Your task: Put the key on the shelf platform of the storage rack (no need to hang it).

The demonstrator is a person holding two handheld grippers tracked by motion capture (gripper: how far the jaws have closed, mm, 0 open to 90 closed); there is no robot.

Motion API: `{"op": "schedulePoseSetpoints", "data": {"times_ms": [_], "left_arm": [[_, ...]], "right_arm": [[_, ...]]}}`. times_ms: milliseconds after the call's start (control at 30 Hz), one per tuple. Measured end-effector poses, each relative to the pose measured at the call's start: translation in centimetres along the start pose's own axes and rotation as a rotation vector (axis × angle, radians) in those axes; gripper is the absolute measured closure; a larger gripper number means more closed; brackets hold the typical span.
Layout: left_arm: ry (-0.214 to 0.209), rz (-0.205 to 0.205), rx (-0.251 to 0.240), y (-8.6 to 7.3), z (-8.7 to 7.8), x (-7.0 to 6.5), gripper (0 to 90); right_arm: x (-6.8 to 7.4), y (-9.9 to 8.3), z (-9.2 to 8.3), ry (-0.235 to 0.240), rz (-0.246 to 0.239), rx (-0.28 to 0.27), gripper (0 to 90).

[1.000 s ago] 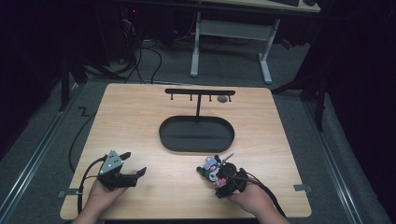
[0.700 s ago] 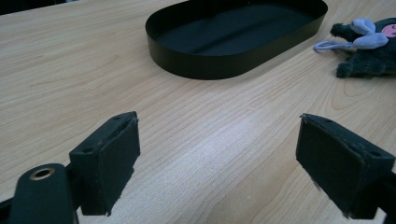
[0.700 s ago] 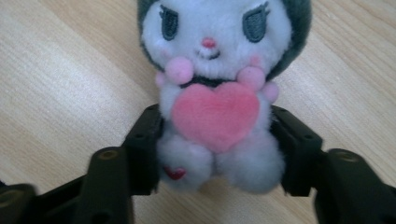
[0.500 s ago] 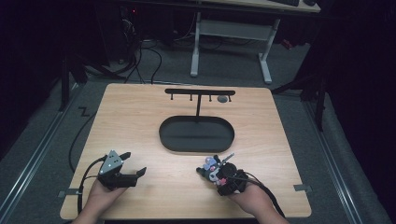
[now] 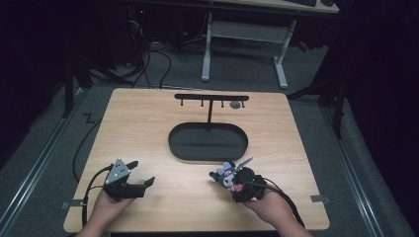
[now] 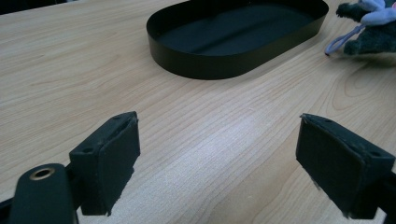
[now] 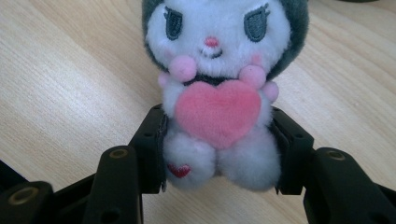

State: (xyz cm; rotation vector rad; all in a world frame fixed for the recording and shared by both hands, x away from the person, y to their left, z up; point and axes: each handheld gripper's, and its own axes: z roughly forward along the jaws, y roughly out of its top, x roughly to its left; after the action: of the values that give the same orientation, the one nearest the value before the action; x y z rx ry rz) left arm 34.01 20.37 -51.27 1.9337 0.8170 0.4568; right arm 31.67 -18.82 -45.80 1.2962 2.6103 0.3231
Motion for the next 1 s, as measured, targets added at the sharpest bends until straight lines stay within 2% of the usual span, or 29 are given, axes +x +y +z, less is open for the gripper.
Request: {"op": "schedulePoseSetpoints", "data": {"times_ms": [500,1000], "left_arm": [[0.007,-0.003,0.000,-0.2,-0.1,0.0,14.4],[0.037,-0.021,0.004,-1.0,-1.6,0.5,14.1]], "right_arm": [[-1.3,0.4,-0.5,-0.010,0.026,-0.020,48.3],[-3.1,1.6,-0.8,-0.017,0.056,-0.041,48.3]]}}
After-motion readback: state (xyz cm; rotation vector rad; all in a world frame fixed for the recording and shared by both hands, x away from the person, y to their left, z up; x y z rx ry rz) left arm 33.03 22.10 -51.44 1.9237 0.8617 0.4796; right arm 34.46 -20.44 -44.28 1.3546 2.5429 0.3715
